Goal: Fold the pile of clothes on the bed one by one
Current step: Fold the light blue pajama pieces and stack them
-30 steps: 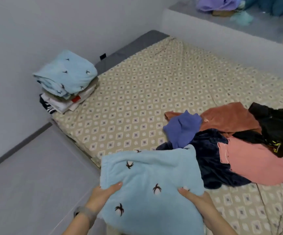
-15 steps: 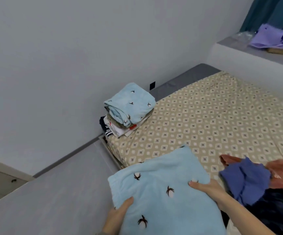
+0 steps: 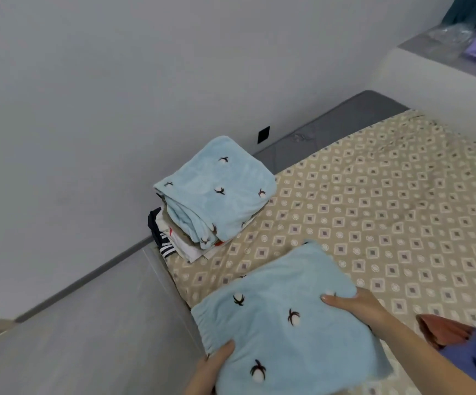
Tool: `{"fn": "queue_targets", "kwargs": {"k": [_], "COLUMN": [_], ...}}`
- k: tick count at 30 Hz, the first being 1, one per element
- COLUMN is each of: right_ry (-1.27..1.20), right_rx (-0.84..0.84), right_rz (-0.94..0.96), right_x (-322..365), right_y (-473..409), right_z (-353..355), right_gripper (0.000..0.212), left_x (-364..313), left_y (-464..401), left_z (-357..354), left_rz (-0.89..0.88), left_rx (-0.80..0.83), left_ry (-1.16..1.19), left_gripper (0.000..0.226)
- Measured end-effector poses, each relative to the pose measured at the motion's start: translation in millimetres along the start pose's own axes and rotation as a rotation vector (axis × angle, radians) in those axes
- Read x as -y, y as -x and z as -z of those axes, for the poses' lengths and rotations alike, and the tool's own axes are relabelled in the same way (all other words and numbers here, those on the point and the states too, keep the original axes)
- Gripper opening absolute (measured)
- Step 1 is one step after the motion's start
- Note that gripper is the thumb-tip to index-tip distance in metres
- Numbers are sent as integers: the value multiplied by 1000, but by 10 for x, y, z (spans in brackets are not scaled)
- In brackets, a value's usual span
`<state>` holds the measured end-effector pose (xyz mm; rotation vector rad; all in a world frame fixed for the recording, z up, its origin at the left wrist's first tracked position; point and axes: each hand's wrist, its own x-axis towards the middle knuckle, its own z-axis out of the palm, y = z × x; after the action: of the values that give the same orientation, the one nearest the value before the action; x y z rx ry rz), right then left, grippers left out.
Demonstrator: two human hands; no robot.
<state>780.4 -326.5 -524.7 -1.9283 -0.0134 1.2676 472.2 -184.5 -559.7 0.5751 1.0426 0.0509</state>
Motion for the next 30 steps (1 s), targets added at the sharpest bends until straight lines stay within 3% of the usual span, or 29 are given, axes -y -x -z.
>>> {"fn": "queue_targets", "kwargs": {"k": [3,7,10,12,15,18,21,25,28,30], "right_ry": [42,82,132,183,261,297,324,265,278,328], "right_rx": [-39,-81,-129,-155,-210,-274,-267,-242,-244,-264], "right_rz": [41,127,209,260,300,257,216,191,222,310], "right_x": [198,443,545,534,379,214,197,232,196,146], "right_y": [-635,-1432,-1983,-2273,-2547,-2672,-2720,-2661,-2584,-2479], "right_z": [-134,-365,-553,-712,-907,-953,-928,-907,-894,-850], "right_gripper": [80,44,44,48,50,64,59,49,51,73], "left_x": [-181,-403,-497,-496,-440,-407,-422,-422,-389,-384], "left_y": [-544,-1277,-1777,-2005,-2163,-2243,-2314,-2288,-2156,-2035], "left_z": [71,295,450,552,698,743,746,702,559,460], "left_rz": [48,23,-11,-9,-54,-65,-45,-56,-315,-607], "left_rx": [-38,-8,-35,-36,-80,-135,-173,-185,-467,-656], "left_ry": [53,19,-6,-38,-122,-169,-219,-300,-515,-750], "left_gripper": [72,67,52,59,95,105,99,65,58,69]}}
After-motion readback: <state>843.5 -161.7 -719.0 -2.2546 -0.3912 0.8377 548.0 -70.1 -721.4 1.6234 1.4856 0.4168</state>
